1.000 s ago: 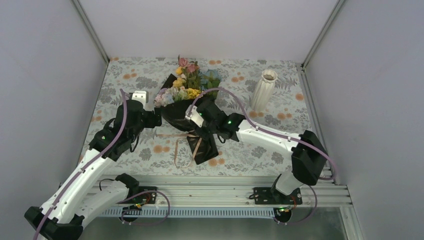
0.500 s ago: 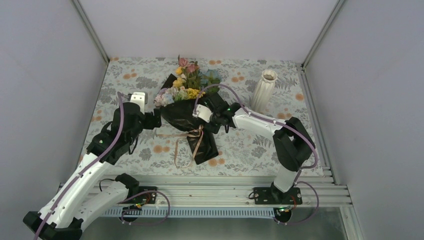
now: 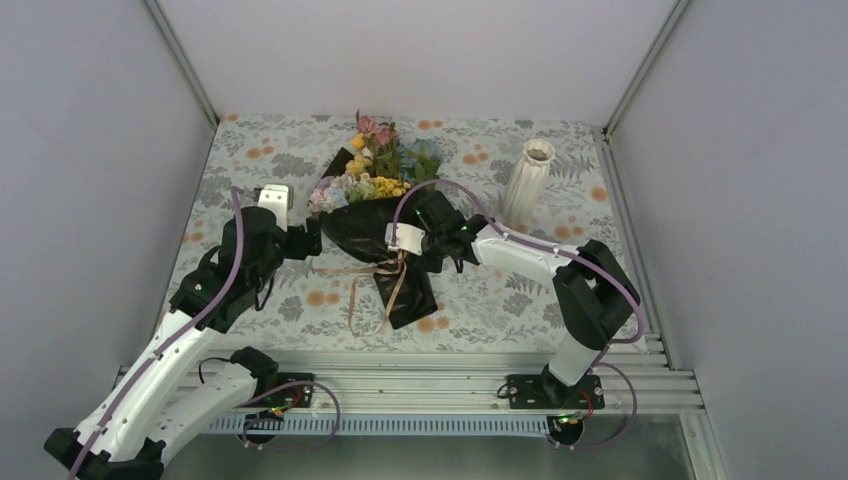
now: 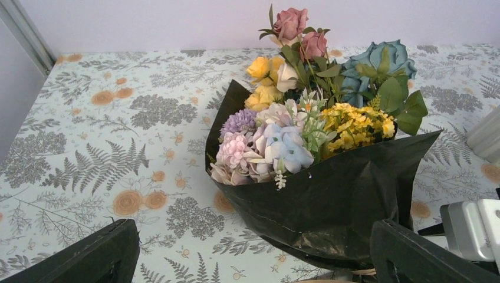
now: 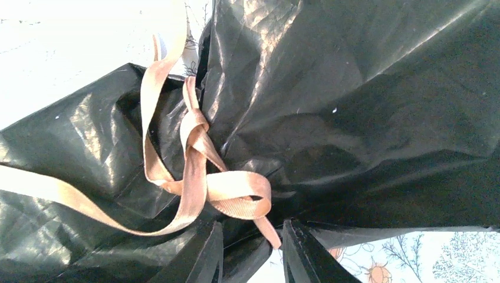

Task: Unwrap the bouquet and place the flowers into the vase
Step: Untie the ribbon from the wrapping paper.

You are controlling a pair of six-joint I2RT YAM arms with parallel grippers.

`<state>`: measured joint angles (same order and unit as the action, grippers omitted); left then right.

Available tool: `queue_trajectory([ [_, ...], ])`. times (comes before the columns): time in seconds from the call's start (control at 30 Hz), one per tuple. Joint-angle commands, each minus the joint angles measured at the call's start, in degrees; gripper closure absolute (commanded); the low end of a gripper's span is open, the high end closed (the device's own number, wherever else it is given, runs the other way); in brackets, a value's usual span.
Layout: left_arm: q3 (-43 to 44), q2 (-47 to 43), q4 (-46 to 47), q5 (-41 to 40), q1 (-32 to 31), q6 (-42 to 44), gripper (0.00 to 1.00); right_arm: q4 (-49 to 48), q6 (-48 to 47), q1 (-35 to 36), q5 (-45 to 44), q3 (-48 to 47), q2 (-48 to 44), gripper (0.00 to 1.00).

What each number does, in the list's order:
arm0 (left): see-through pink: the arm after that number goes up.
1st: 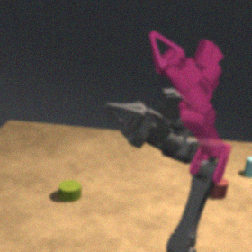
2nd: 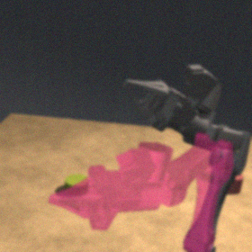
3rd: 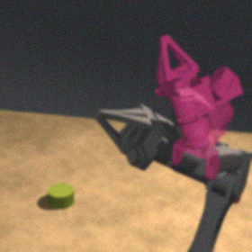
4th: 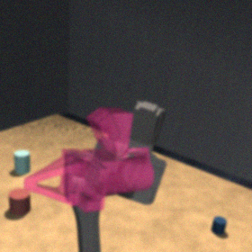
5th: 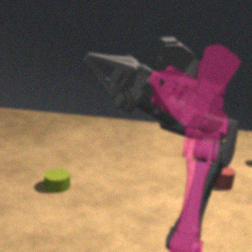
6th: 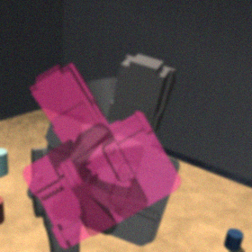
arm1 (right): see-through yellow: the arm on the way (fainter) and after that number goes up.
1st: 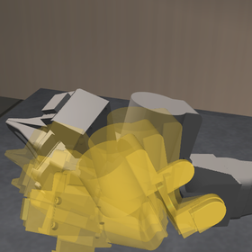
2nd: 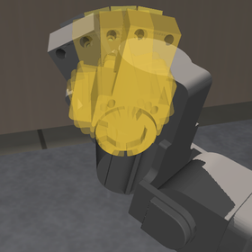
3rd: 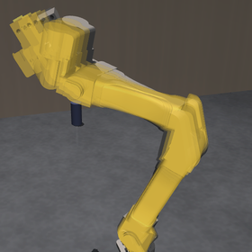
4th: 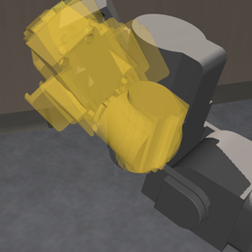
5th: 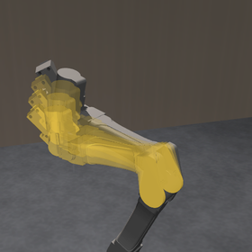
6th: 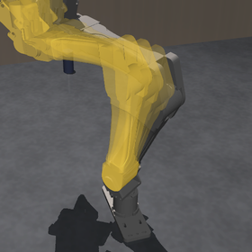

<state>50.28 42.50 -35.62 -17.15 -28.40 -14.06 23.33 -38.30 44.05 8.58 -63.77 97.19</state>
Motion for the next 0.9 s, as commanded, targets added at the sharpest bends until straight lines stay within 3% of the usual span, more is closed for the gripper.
queue_trajectory([
  [0.0,-0.7,-1.0,0.9,0.8,-0.1,1.1,0.03,-3.1,-2.2,0.0,0.0,-1.4,1.6,0.72],
  [0.3,-0.9,-2.2,0.8,0.3,-0.1,0.9,0.02,-1.7,-3.7,0.1,1.5,-2.4,2.9,0.66],
  [0.63,-1.0,-1.7,1.0,0.5,-0.1,1.1,0.02,-2.3,-3.2,0.4,1.8,-3.8,6.3,0.67],
  [0.77,-1.0,-1.6,1.1,0.8,-0.1,1.2,0.02,-4.1,-2.9,1.0,-1.4,-3.3,5.6,0.82],
  [0.87,-1.0,-1.4,1.2,0.9,-0.1,1.2,0.02,-5.7,-2.8,1.1,-3.3,-2.7,4.2,0.87],
])
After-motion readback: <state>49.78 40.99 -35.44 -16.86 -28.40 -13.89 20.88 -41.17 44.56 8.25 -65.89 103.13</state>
